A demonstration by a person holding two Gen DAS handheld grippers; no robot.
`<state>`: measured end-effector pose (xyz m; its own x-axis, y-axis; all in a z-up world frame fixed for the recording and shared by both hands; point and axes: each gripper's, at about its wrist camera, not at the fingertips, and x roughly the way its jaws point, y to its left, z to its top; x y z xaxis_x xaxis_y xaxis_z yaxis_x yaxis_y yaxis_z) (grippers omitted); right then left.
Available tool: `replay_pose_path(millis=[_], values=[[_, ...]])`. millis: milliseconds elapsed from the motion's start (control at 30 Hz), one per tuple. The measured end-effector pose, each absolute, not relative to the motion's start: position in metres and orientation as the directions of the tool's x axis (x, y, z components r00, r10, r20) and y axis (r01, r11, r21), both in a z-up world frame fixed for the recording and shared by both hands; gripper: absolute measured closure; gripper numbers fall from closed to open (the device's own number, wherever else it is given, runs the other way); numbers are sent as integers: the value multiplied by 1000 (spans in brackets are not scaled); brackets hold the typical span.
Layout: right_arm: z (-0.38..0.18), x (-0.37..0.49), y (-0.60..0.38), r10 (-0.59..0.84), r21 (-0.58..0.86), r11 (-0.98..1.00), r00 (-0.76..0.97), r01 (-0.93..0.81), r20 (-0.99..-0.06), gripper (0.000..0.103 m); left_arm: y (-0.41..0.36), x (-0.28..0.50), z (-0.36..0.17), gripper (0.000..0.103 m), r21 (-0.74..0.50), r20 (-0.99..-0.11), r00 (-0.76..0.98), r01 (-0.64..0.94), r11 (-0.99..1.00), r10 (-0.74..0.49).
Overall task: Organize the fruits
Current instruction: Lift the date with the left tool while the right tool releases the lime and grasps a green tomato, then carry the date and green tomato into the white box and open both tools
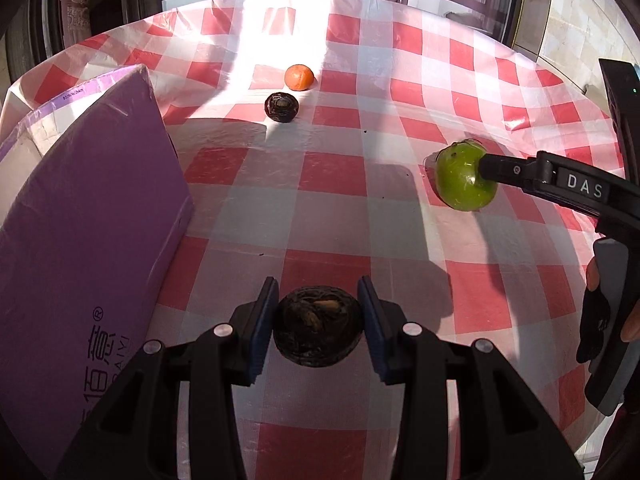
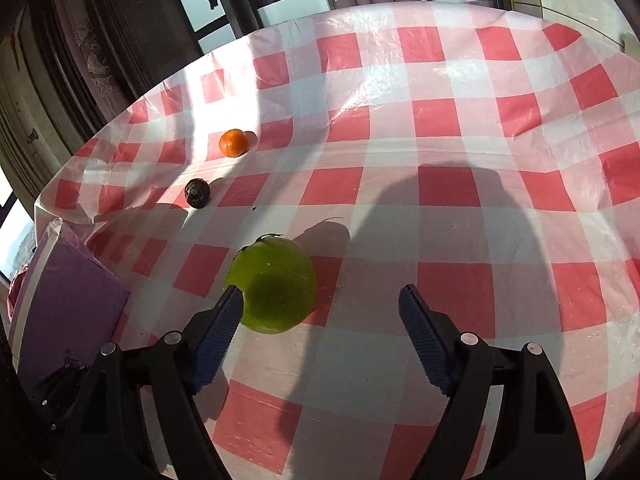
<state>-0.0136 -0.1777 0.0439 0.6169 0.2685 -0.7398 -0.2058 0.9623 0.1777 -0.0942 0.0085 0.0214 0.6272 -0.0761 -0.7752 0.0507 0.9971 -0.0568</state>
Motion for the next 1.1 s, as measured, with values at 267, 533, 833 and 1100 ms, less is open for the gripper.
replay_pose_path(millis=[267,533,833,1100], values=[[12,19,-133,120,-49,962,576,-269,-809,44,24,-120,54,62,-118,-721,676,96,988,-151],[19,-14,-150,188,66,972,575,-226,-797,44,65,-148,112,62,-174,-626,747,144,974,-222],[109,-64,-57,425,92,857,594,-507,-683,44,147,-135,150,62,-143,-639,760,35,989,-119],[138,-117,64,572,43,659,464,-751,-676,44,240,-83,136,62,-74,-773,633,-35,997,-35]])
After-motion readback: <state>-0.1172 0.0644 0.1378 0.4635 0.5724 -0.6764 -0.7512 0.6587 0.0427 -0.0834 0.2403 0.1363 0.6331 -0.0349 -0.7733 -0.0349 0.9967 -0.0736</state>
